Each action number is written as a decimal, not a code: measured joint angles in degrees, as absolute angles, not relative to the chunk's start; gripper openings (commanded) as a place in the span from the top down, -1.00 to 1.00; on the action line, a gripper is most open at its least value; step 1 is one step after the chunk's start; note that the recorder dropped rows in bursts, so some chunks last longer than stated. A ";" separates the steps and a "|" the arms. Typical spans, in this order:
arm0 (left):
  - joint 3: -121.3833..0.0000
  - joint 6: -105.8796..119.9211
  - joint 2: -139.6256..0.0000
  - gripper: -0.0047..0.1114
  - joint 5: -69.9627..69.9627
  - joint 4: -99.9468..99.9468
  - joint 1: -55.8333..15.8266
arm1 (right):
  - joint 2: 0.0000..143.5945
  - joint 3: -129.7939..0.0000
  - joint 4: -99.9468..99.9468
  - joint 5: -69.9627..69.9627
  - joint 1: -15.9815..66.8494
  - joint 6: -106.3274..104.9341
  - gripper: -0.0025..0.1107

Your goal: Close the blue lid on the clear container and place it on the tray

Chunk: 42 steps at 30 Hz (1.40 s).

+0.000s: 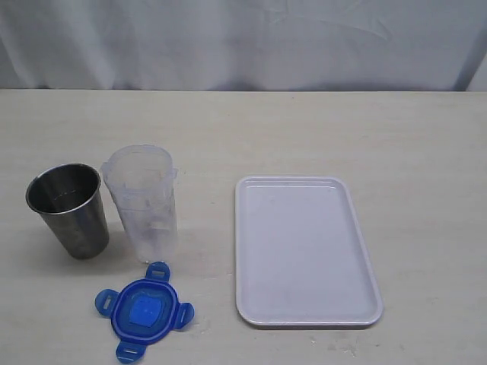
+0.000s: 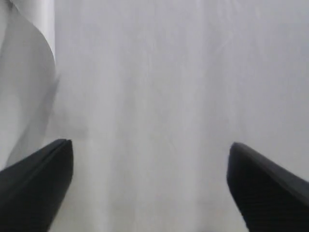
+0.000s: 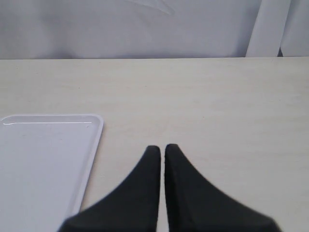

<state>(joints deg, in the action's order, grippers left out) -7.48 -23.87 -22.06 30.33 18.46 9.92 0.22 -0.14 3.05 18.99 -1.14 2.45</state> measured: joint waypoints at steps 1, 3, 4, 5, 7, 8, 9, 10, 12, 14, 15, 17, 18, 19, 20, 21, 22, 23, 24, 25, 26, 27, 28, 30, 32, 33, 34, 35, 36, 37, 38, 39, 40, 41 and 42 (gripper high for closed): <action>-7.48 -26.20 -23.70 -0.63 29.29 22.11 9.92 | 0.22 -0.14 3.05 18.99 -1.14 2.45 0.89; -7.48 -30.81 -26.56 -0.63 27.51 28.40 9.92 | 0.22 -0.14 3.05 18.99 -1.14 2.45 0.89; -7.48 -33.19 -28.11 -0.63 26.74 31.66 9.92 | 0.22 -0.14 3.05 18.99 -1.14 2.45 0.89; -7.36 -35.60 -29.69 -0.63 26.45 34.55 9.92 | 0.22 -0.14 3.05 18.99 -1.14 2.45 0.89; -6.41 -39.04 -32.89 -0.63 26.85 39.31 9.92 | 0.22 -0.14 3.05 18.99 -1.14 2.45 0.89; -5.76 -39.76 -34.58 -0.63 27.40 40.68 9.92 | 0.22 -0.14 3.05 18.99 -1.14 2.45 0.89; -4.99 -40.17 -36.03 -0.63 28.21 41.71 9.92 | 0.22 -0.14 3.05 18.99 -1.14 2.45 0.89; -3.75 -40.58 -38.20 -0.63 29.49 42.90 9.92 | 0.22 -0.14 3.05 18.99 -1.14 2.45 0.89; -2.03 -40.46 -41.46 -0.63 31.73 44.86 9.92 | 0.22 -0.14 3.05 18.99 -1.14 2.45 0.89; -0.58 -39.05 -44.43 -0.63 33.26 46.56 9.92 | 0.22 -0.14 3.05 18.99 -1.14 2.45 0.89; -0.26 -37.85 -45.98 -0.63 33.94 46.88 9.92 | 0.22 -0.14 3.05 18.99 -1.14 2.45 0.89; -0.14 -35.49 -48.69 -0.63 35.06 47.25 9.92 | 0.22 -0.14 3.05 18.99 -1.14 2.45 0.89; -0.14 -34.14 -49.94 -0.63 35.62 47.40 9.92 | 0.22 -0.14 3.05 18.99 -1.14 2.45 0.89; -0.14 -33.14 -51.16 -0.63 36.04 47.40 9.92 | 0.22 -0.14 3.05 18.99 -1.14 2.45 0.89; -0.14 -32.39 -52.13 -0.63 36.67 47.40 9.92 | 0.22 -0.14 3.05 18.99 -1.14 2.45 0.89; -0.14 -31.44 -53.35 -0.63 37.38 47.40 9.92 | 0.22 -0.14 3.05 18.99 -1.14 2.45 0.89; -0.14 -30.46 -54.63 -0.63 38.33 47.40 9.92 | 0.22 -0.14 3.05 18.99 -1.14 2.45 0.89; -0.14 -29.54 -55.68 -0.63 39.37 47.40 9.92 | 0.22 -0.14 3.05 18.99 -1.14 2.45 0.89; -0.14 -28.31 -57.00 -0.63 40.30 46.88 9.92 | 0.22 -0.14 3.05 18.99 -1.14 2.45 0.89; -0.14 -26.96 -58.36 -0.63 41.17 46.10 9.92 | 0.22 -0.14 3.05 18.99 -1.14 2.45 0.89; -0.14 -25.66 -59.80 -0.63 41.72 45.02 9.92 | 0.22 -0.14 3.05 18.99 -1.14 2.45 0.89; -0.14 -24.43 -60.94 -0.63 42.14 44.19 9.92 | 0.22 -0.14 3.05 18.99 -1.14 2.45 0.89; -0.14 -23.37 -62.33 -0.63 42.57 43.25 9.92 | 0.22 -0.14 3.05 18.99 -1.14 2.45 0.89; -0.14 -21.48 -65.04 -0.63 43.69 42.25 9.92 | 0.22 -0.14 3.05 18.99 -1.14 2.45 0.89; -0.14 -19.43 -67.49 -0.63 45.02 41.30 9.92 | 0.22 -0.14 3.05 18.99 -1.14 2.45 0.89; -0.14 -18.66 -68.44 -0.63 45.74 40.66 9.92 | 0.22 -0.14 3.05 18.99 -1.14 2.45 0.89; -0.14 -17.57 -69.64 -0.63 46.52 39.78 9.92 | 0.22 -0.14 3.05 18.99 -1.14 2.45 0.89; -0.14 -16.37 -70.85 -0.63 47.36 38.66 9.92 | 0.22 -0.14 3.05 18.99 -1.14 2.45 0.89; -0.14 -15.29 -71.83 -0.63 48.10 37.75 9.92 | 0.22 -0.14 3.05 18.99 -1.14 2.45 0.89; -0.14 -14.25 -73.03 -0.63 48.91 36.85 9.92 | 0.22 -0.14 3.05 18.99 -1.14 2.45 0.89; -0.24 -13.19 -74.17 -0.63 49.75 36.26 9.92 | 0.22 -0.14 3.05 18.99 -1.14 2.45 0.89; -0.24 -12.45 -75.27 -0.63 50.42 35.86 9.92 | 0.22 -0.14 3.05 18.99 -1.14 2.45 0.89; -0.24 -11.57 -76.33 -0.63 51.29 35.36 9.92 | 0.22 -0.14 3.05 18.99 -1.14 2.45 0.89; -0.24 -10.68 -77.30 -0.63 52.08 34.61 9.92 | 0.22 -0.14 3.05 18.99 -1.14 2.45 0.89; -0.24 -10.08 -78.07 -0.63 52.77 34.01 9.92 | 0.22 -0.14 3.05 18.99 -1.14 2.45 0.89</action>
<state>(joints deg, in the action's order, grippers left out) -0.24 -10.08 -78.07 52.77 34.01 9.92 0.22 -0.14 3.05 18.99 -1.14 2.45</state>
